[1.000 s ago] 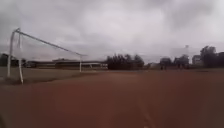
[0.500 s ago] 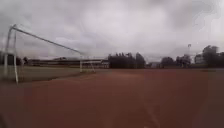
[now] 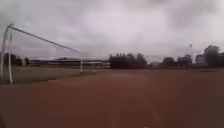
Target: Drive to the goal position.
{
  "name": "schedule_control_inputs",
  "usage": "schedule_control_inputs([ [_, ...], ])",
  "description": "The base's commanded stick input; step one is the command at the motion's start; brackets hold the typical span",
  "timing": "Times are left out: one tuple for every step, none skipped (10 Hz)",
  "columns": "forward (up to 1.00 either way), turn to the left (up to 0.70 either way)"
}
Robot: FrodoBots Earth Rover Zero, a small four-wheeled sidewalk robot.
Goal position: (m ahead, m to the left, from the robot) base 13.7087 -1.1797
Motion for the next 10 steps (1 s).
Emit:
schedule_control_inputs([
  [0.7,0.0],
  [0.7,0.0],
  [0.7,0.0],
  [0.7,0.0],
  [0.7,0.0],
  [0.7,0.0],
  [0.7,0.0],
  [0.7,0.0],
  [0.7,0.0],
  [0.7,0.0],
])
